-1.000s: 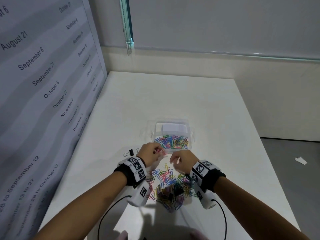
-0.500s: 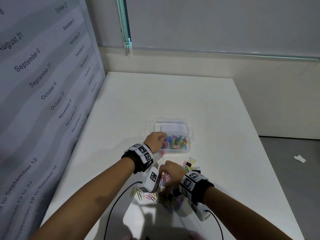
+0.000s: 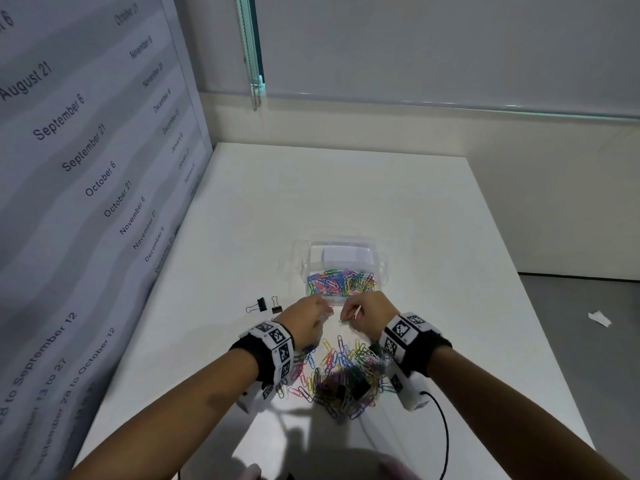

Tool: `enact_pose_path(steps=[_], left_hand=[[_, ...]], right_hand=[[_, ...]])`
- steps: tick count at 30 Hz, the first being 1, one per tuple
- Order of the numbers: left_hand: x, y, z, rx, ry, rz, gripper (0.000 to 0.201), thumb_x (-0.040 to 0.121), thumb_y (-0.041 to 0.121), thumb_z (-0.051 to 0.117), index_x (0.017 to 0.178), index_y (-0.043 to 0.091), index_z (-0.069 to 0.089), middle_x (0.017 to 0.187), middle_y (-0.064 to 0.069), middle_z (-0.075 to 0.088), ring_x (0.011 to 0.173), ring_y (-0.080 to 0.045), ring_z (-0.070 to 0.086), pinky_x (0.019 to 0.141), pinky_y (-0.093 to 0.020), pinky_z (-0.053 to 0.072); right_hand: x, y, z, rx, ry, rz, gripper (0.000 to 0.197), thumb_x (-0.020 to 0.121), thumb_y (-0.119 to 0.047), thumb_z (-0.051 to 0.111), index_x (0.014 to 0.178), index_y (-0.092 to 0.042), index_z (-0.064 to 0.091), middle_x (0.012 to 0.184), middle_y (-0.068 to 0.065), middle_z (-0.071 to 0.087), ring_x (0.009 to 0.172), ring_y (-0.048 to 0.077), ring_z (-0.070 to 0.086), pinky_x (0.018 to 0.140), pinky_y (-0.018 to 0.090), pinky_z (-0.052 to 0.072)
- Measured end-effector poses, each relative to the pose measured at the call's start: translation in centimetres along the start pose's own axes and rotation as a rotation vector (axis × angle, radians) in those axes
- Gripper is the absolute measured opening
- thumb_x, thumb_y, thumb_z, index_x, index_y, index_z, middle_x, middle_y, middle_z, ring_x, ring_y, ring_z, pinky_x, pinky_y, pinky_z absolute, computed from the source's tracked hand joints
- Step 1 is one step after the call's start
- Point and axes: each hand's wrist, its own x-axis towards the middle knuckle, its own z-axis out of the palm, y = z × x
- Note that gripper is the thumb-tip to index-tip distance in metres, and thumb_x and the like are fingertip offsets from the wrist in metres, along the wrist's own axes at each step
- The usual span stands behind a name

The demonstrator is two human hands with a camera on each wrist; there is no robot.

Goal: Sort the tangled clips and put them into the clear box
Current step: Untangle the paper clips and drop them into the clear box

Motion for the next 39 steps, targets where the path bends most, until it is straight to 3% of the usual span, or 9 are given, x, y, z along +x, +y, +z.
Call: enact_pose_path(steps=[3,6,10,18,21,24,29,34,39], left_hand=[[0.0,-0.3,1.2,0.099,-0.017,0.022,0.047,0.096,0.009,0.036,0.142,0.006,0.030,0.147,-0.013,0.031,0.135,-0.027,0.034,0.113,-0.029,0.026],[-0.2,-0.5,2.1,0.247,-0.013,0.072,0.056,0.092,0.003,0.040,0.145,0.002,0.019,0.152,-0.016,0.020,0.139,-0.031,0.025,0.115,-0.034,0.025],[-0.3,-1.4,2.7,0.291,-0.023,0.101,0.043,0.090,0.000,0.044,0.133,0.000,0.039,0.143,-0.017,0.031,0.130,-0.032,0.034,0.109,-0.042,0.036],[0.0,-1.7,2.2,0.122,-0.005,0.064,0.023,0.086,0.002,0.047,0.105,0.002,0.059,0.111,-0.015,0.054,0.106,-0.032,0.051,0.089,-0.039,0.043],[0.3,-1.5,2.0,0.075,-0.004,0.013,0.029,0.086,0.003,0.049,0.114,0.007,0.055,0.112,-0.012,0.056,0.103,-0.028,0.053,0.090,-0.035,0.043],[0.5,-1.4,1.9,0.073,-0.010,-0.025,0.027,0.087,0.007,0.054,0.114,0.008,0.055,0.115,-0.011,0.055,0.105,-0.027,0.054,0.089,-0.031,0.041],[-0.1,-1.2,1.5,0.065,-0.086,-0.024,0.039,0.077,0.029,0.070,0.109,0.014,0.053,0.111,-0.007,0.049,0.093,-0.017,0.045,0.082,-0.029,0.041],[-1.3,-1.8,1.9,0.131,-0.186,-0.033,0.066,0.062,0.031,0.083,0.115,0.019,0.046,0.116,-0.005,0.039,0.105,-0.021,0.039,0.085,-0.033,0.041],[-2.3,-2.0,2.8,0.008,-0.139,-0.046,0.045,0.072,0.020,0.076,0.108,0.012,0.051,0.100,0.000,0.035,0.085,-0.017,0.040,0.074,-0.029,0.038]], right_hand=[[0.6,-0.3,-1.7,0.010,0.074,0.007,0.020,0.075,0.007,0.058,0.083,-0.005,0.072,0.093,0.011,0.072,0.068,0.004,0.053,0.060,0.004,0.037],[1.5,-0.5,-2.9,0.079,0.189,0.045,0.024,0.076,0.007,0.054,0.083,-0.006,0.072,0.092,0.012,0.073,0.074,0.014,0.059,0.072,0.020,0.045],[2.0,-0.5,-3.3,0.112,0.289,0.074,0.024,0.080,0.001,0.054,0.092,-0.011,0.071,0.097,0.008,0.072,0.086,0.021,0.065,0.077,0.022,0.046],[0.8,0.0,-0.9,0.056,0.162,-0.005,0.024,0.080,0.002,0.051,0.084,-0.009,0.071,0.091,0.009,0.073,0.070,0.008,0.053,0.065,0.015,0.040],[0.0,0.7,0.3,-0.022,-0.010,-0.004,0.020,0.075,-0.001,0.058,0.085,-0.013,0.069,0.089,0.004,0.070,0.063,0.003,0.050,0.067,0.022,0.041],[-0.4,1.1,1.7,-0.214,-0.245,0.053,0.038,0.069,-0.017,0.074,0.105,-0.017,0.061,0.100,0.003,0.055,0.083,0.015,0.052,0.075,0.027,0.042],[-0.8,0.1,3.8,-0.288,-0.344,-0.006,0.067,0.064,-0.037,0.080,0.120,-0.018,0.049,0.120,0.011,0.045,0.110,0.026,0.045,0.093,0.035,0.040],[-1.1,-0.9,4.8,-0.252,-0.390,-0.030,0.052,0.066,-0.032,0.080,0.108,-0.012,0.057,0.100,0.008,0.042,0.101,0.027,0.048,0.085,0.030,0.038],[-1.0,-1.1,4.6,-0.218,-0.393,-0.014,0.025,0.073,-0.025,0.074,0.091,-0.010,0.068,0.090,0.005,0.059,0.085,0.022,0.055,0.068,0.023,0.034]])
